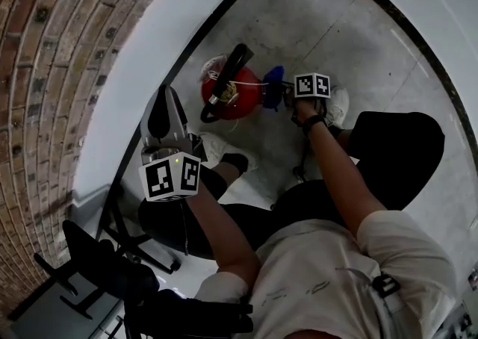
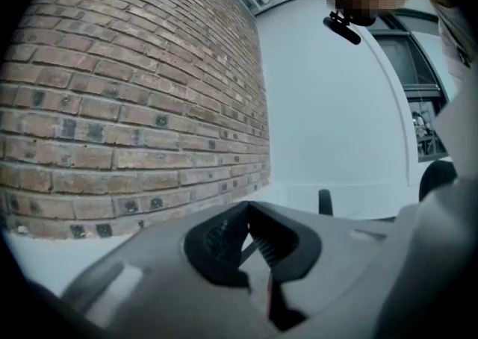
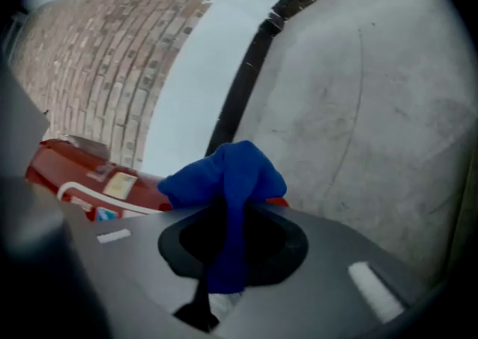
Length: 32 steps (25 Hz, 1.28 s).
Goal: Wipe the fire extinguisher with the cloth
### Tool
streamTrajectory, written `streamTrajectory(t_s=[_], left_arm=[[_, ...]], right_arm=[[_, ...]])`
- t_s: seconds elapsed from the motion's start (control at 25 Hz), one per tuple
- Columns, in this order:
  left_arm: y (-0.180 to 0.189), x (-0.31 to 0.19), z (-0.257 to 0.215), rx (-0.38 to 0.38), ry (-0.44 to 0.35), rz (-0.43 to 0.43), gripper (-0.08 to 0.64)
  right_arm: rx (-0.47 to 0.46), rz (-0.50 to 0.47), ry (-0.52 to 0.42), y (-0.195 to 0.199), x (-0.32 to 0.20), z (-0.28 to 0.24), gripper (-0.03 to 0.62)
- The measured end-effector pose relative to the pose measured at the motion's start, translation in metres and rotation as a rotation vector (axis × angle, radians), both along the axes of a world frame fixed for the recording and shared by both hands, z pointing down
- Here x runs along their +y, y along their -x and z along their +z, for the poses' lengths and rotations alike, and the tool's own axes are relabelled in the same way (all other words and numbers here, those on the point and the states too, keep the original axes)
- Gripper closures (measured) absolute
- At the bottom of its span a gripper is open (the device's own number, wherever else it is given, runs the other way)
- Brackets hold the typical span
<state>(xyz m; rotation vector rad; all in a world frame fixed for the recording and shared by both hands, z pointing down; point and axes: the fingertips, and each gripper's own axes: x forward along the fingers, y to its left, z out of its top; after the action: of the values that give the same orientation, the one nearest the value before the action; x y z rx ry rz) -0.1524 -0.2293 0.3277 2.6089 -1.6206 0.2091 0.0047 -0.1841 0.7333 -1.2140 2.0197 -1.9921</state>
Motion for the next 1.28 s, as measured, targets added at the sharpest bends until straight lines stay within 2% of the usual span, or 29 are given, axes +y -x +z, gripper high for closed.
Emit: streamTrajectory(t_s=[0.08,0.2,0.32,0.4,0.44,0.52,0.64,0.68,0.76,0.84,0.96,1.04,1.12,1.2,1.28], left_arm=[[0.0,-0.007,0.007,-0.013,0.013,-0.002,0.559],[0.002,-0.018,0.014,-0.022,0.031,0.007,0.559],[0.012,-0.03,0.011,-0.012,0.031,0.008,0.559],[0.021,-0.038,0.008,-0.001,0.025,0.0,0.56],[0.024,-0.042,0.007,0.005,0.023,-0.003,0.559],[0.028,-0.05,0.004,0.018,0.018,0.0,0.56],[0.027,-0.063,0.002,0.043,-0.012,0.032,0.559],[0.027,-0.067,0.001,0.052,-0.024,0.045,0.558],[0.027,-0.073,-0.005,0.066,-0.039,0.061,0.558],[0.028,-0.078,-0.012,0.077,-0.047,0.066,0.558],[0.031,-0.085,-0.02,0.089,-0.032,0.055,0.559],[0.037,-0.088,-0.021,0.097,-0.028,0.045,0.56],[0.045,-0.091,-0.018,0.103,-0.026,0.034,0.559],[0.053,-0.094,-0.011,0.106,-0.033,0.029,0.56],[0.06,-0.096,-0.004,0.107,-0.032,0.023,0.56]], right_arm=[[0.056,-0.023,0.106,0.0,0.01,0.05,0.534],[0.183,-0.143,0.244,0.002,0.04,0.11,0.532],[0.242,-0.249,0.289,0.012,0.054,0.121,0.534],[0.214,-0.258,0.276,0.01,0.041,0.108,0.532],[0.167,-0.239,0.242,0.006,0.029,0.095,0.532],[0.011,-0.176,0.129,-0.006,-0.011,0.041,0.532],[-0.313,-0.117,-0.056,-0.023,-0.074,-0.089,0.531],[-0.427,-0.139,-0.133,-0.027,-0.091,-0.134,0.531],[-0.614,-0.265,-0.301,-0.029,-0.115,-0.212,0.531],[-0.716,-0.41,-0.386,-0.021,-0.125,-0.265,0.531],[-0.788,-0.623,-0.368,0.001,-0.118,-0.301,0.531],[-0.83,-0.794,-0.306,0.018,-0.096,-0.301,0.531],[-0.823,-0.936,-0.247,0.034,-0.072,-0.284,0.531],[-0.832,-0.959,-0.177,0.045,-0.059,-0.261,0.531],[-0.861,-0.893,-0.098,0.047,-0.056,-0.235,0.531]])
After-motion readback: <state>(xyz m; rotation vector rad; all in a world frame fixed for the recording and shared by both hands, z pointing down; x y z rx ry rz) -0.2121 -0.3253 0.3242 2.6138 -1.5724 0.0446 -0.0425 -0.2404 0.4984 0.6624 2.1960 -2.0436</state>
